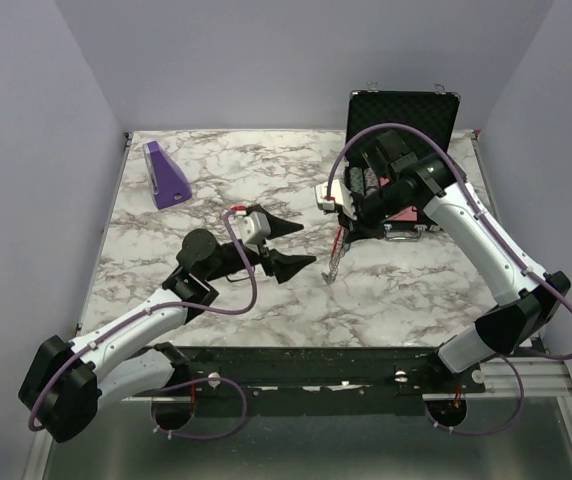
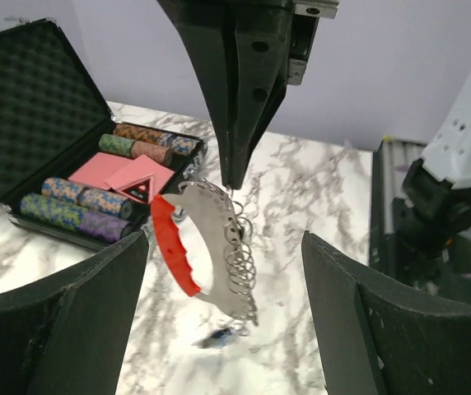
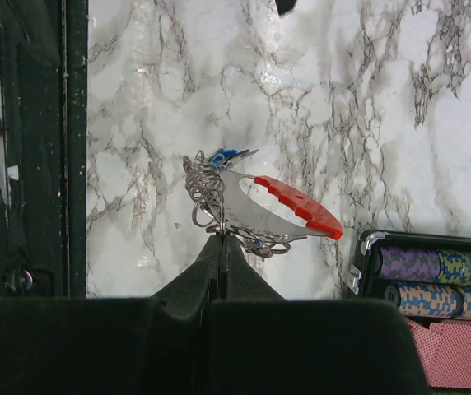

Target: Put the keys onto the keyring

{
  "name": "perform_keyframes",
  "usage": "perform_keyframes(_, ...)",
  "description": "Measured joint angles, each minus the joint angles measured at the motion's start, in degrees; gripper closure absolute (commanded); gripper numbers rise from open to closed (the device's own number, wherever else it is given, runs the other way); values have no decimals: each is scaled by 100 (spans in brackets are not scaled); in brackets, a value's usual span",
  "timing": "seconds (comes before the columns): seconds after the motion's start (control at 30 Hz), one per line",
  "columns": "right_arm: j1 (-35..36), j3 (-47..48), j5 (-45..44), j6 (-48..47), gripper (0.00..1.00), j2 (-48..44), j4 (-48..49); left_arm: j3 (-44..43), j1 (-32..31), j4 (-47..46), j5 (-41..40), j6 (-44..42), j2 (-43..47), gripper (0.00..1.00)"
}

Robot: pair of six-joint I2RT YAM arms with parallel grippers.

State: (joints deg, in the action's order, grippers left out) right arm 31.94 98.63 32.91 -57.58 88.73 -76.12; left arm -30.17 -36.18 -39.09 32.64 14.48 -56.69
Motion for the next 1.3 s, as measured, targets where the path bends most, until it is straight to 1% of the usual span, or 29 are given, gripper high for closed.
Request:
perform_keyframes(0.07,66,0,-61,-17,100,0,-15,-251,-304,264,7,-581,-203,18)
perform_keyframes(0.13,116,0,-96,-35,100,2,-24,-348,-332,315,11,-935,-407,19)
perform_keyframes(0.33,162,0,-118,-52,100,44,-31,-544,-415,317,109,-1381,-1003,33)
perform_keyframes(0.4,173,0,-116,-52,100,61,-33,-638,-487,297,164,-1410,-1169,39)
perform_keyframes(0.73,175,0,-116,-50,100,76,-33,-946,-748,149,393,-1231,-1692,57)
perform_keyframes(0.97,175,0,-114,-48,100,85,-33,-1147,-866,203,402,-1215,-1873,67)
perform_keyframes(1.13,175,0,-109,-39,100,85,-74,-1285,-914,361,356,-1300,-1941,83)
perform_keyframes(1.3,175,0,-109,-28,100,85,-140,-1434,-953,625,295,-1440,-1996,83)
